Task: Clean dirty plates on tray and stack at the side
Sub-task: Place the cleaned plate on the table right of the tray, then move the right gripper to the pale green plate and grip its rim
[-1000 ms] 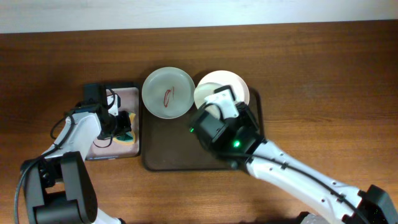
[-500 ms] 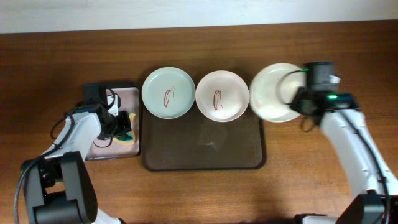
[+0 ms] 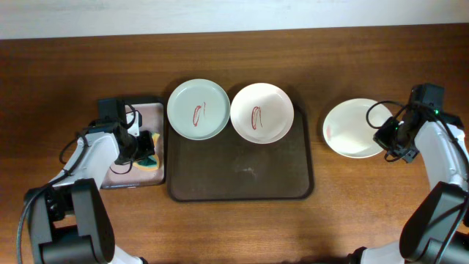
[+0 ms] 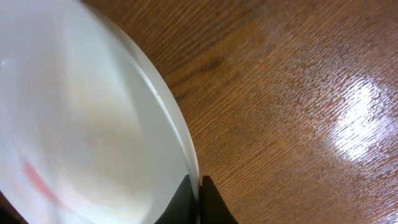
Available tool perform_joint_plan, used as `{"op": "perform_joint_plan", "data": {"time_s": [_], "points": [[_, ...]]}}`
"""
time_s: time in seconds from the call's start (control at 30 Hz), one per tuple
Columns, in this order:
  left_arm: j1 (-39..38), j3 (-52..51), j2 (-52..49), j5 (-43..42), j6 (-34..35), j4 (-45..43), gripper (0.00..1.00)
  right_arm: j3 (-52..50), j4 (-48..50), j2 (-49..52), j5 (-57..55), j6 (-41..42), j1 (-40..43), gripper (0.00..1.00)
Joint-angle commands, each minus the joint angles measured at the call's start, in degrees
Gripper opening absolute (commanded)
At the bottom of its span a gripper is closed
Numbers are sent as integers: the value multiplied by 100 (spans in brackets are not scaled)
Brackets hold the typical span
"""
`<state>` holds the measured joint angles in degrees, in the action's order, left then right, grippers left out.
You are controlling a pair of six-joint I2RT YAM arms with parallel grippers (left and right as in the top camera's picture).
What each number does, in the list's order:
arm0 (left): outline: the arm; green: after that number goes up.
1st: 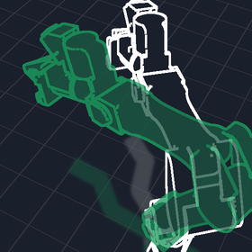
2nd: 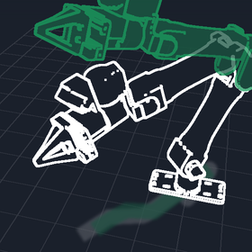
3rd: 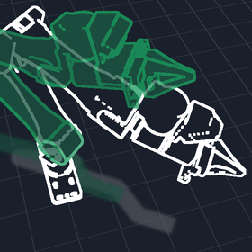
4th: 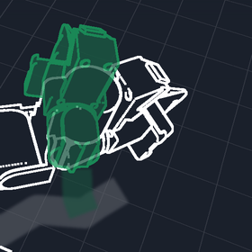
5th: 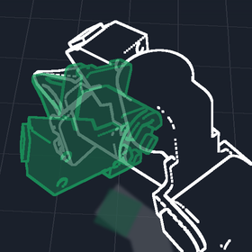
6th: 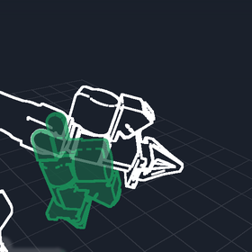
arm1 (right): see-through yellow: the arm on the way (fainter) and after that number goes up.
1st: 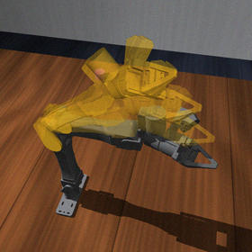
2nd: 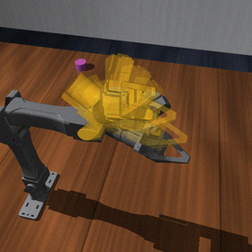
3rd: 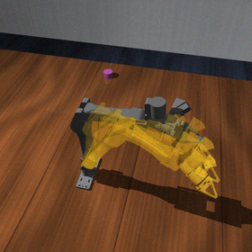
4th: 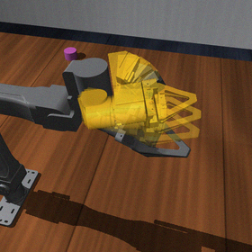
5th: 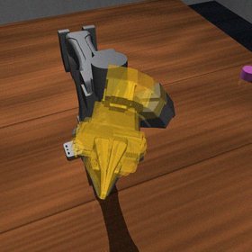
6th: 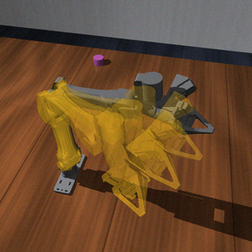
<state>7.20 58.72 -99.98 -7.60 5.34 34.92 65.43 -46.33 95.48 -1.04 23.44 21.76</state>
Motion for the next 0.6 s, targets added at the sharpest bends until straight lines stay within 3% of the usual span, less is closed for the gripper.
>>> {"op": "perform_joint_plan", "data": {"time_s": [0.0, 0.2, 0.4, 0.57], "points": [[-7, 52, -35, -103, -111, 2, 0, 105, 9, 2, 341, -70, -4, 17], [-7, 52, -35, -103, -114, -7, 0, 538, 162, -7, 2732, -999, -343, 31], [-7, 52, -35, -105, -111, -31, 0, 1473, -271, -13, 2708, -1888, -1740, 56], [-7, 52, -35, -107, -111, -24, 0, 1552, 81, 42, 2673, -1836, -2889, 55]]}}
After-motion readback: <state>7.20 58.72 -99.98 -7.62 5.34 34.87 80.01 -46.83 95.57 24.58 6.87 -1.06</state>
